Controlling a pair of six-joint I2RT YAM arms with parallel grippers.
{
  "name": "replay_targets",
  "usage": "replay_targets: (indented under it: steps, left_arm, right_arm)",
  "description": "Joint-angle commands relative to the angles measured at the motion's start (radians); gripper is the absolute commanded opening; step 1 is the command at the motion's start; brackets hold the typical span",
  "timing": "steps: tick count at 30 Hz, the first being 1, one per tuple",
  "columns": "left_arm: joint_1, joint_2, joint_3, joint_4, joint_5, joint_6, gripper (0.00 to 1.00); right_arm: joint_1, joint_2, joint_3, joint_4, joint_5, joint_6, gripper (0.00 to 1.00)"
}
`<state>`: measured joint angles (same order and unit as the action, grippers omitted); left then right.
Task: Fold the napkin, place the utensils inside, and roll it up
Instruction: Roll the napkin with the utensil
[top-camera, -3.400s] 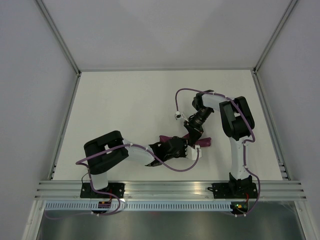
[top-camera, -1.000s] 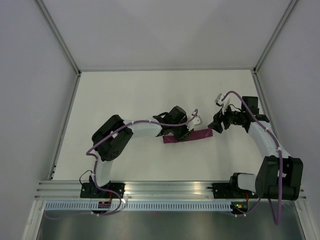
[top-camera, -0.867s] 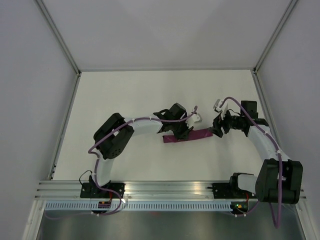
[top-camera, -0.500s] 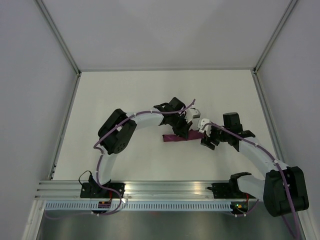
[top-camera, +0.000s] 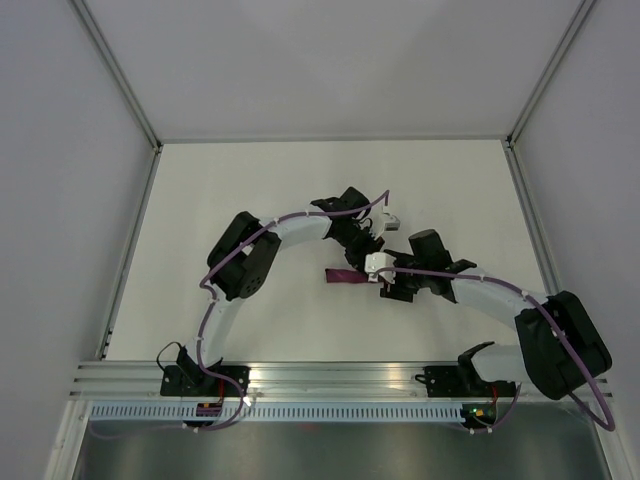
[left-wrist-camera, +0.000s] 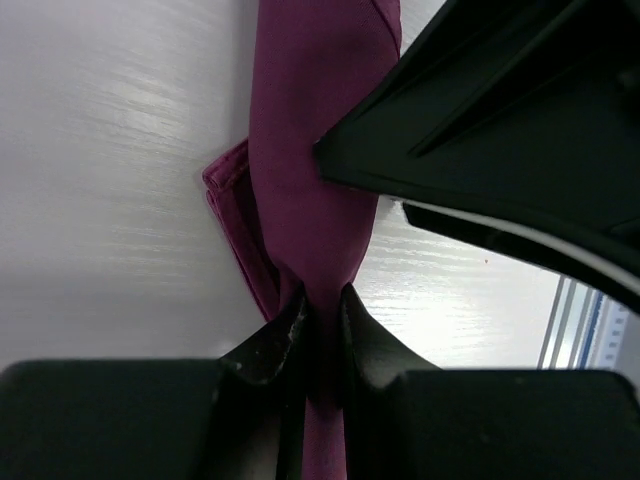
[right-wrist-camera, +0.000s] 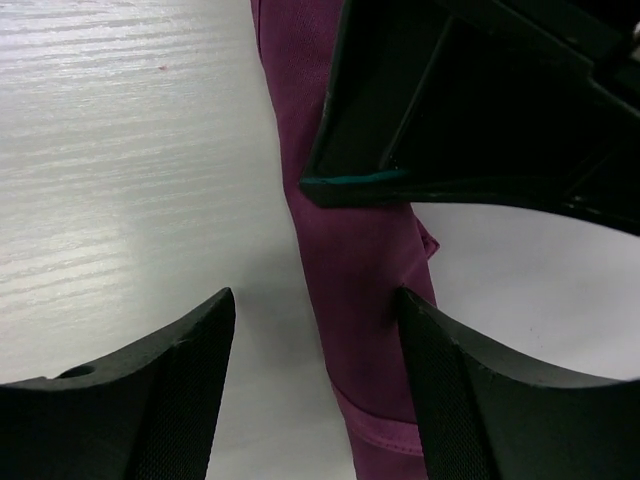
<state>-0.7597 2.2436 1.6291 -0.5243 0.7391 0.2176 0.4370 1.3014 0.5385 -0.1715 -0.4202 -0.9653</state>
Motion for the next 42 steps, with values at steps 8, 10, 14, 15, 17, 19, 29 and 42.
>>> replay_targets:
  steps: [8,10,14,15,17,19,29,42]
  left_arm:
    - [0.008,0.129,-0.021,-0.198,-0.078,0.031,0.13]
    - [0.011,0.129,-0.011,-0.2,-0.07,0.032,0.18]
    - [0.02,0.122,0.02,-0.198,-0.072,0.016,0.39]
    - [0.022,0.117,0.02,-0.195,-0.076,0.012,0.42]
    - [0.031,0.106,0.038,-0.192,-0.067,0.003,0.45]
    - [0.04,0.096,0.058,-0.18,-0.064,-0.017,0.49]
    - [0.128,-0.03,0.043,-0.036,-0.073,-0.171,0.59]
    - [0.27,-0.389,-0.178,0.219,-0.389,-0.495,0.59]
  right_arm:
    - [0.074,0.117,0.044,0.087,0.123,-0.016,0.61]
    - [0.075,0.116,0.043,0.084,0.126,-0.018,0.55]
    - [0.074,0.113,0.049,0.038,0.132,-0.026,0.41]
    - [0.074,0.114,0.052,0.024,0.13,-0.027,0.39]
    - [0.074,0.121,0.067,0.0,0.129,-0.023,0.35]
    - [0.074,0.128,0.081,-0.048,0.117,-0.018,0.31]
    - [0.074,0.173,0.162,-0.197,0.092,0.046,0.27]
    - [0.074,0.378,0.328,-0.313,0.106,0.238,0.25]
